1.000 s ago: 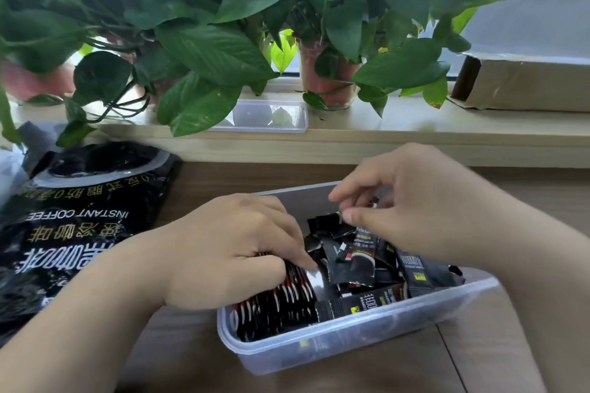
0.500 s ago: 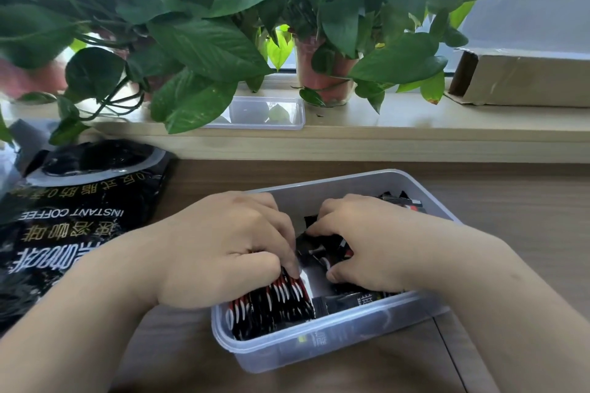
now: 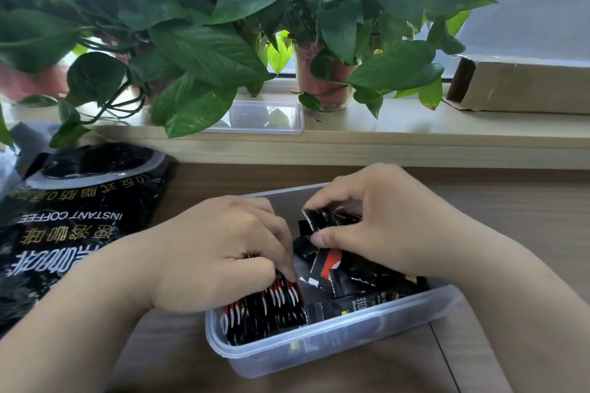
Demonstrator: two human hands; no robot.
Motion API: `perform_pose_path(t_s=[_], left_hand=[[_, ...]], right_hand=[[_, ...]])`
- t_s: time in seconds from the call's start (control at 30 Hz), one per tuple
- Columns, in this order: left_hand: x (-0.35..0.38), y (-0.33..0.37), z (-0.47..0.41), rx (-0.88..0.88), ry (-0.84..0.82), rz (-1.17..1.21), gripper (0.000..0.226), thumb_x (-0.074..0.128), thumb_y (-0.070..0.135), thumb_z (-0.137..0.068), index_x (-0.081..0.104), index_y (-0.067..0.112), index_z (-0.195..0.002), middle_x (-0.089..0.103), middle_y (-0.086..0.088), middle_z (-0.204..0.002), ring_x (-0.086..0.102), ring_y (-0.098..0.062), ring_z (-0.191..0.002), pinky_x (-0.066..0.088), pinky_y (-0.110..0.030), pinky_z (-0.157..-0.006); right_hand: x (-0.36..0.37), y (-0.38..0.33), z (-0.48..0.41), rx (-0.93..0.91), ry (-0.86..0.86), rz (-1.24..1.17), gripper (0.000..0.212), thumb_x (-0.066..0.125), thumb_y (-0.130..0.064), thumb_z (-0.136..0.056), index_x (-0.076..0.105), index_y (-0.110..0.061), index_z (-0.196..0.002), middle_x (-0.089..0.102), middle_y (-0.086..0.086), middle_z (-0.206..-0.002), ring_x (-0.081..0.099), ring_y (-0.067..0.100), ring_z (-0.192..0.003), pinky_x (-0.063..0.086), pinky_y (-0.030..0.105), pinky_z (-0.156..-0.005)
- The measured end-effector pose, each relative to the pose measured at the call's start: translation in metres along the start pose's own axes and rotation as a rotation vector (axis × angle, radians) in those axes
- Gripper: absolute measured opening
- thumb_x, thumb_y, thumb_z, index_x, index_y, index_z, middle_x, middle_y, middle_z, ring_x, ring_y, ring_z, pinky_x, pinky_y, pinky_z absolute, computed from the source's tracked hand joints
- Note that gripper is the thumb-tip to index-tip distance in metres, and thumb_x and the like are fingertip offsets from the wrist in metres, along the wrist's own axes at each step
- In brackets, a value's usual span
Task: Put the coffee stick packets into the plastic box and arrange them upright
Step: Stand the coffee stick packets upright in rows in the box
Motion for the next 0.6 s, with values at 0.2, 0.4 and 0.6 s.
perform_pose_path(t_s=[0.2, 0.4, 0.6], left_hand=[[0.001, -0.001, 0.000, -0.012, -0.009, 0.017, 0.045, 0.043, 0.034, -0.072, 0.075, 0.043, -0.101, 0.067, 0.025, -0.105, 0.055, -0.003, -0.100, 0.049, -0.028, -0.084], [-0.002, 0.000, 0.002, -0.012, 0.025, 0.055, 0.044, 0.046, 0.033, -0.072, 0.076, 0.038, -0.104, 0.067, 0.029, -0.111, 0.057, -0.002, -0.108, 0.048, -0.027, -0.091], [-0.019, -0.001, -0.005, -0.196, 0.361, 0.470, 0.028, 0.060, 0.046, -0.079, 0.078, 0.024, -0.081, 0.076, 0.009, -0.097, 0.070, -0.006, -0.090, 0.053, -0.029, -0.077]], right_hand=[[-0.023, -0.002, 0.006, -0.008, 0.243, -0.237, 0.027, 0.089, -0.029, -0.069, 0.080, -0.035, -0.094, 0.074, -0.028, -0.087, 0.067, -0.015, -0.083, 0.044, -0.001, -0.076], [-0.037, -0.003, 0.011, -0.049, 0.324, -0.575, 0.023, 0.086, -0.015, -0.070, 0.080, -0.023, -0.091, 0.079, -0.010, -0.081, 0.075, 0.005, -0.077, 0.057, 0.015, -0.070], [-0.040, 0.018, 0.013, 0.100, 0.402, -0.856, 0.037, 0.085, -0.025, -0.061, 0.080, -0.015, -0.096, 0.079, 0.006, -0.090, 0.076, 0.026, -0.090, 0.056, 0.044, -0.094]])
Point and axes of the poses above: each hand's wrist, its own z-axis away from the middle knuckle, its own x-axis out of the palm, y = z × x, the point moved 5 cm from there along -z, towards the middle knuckle
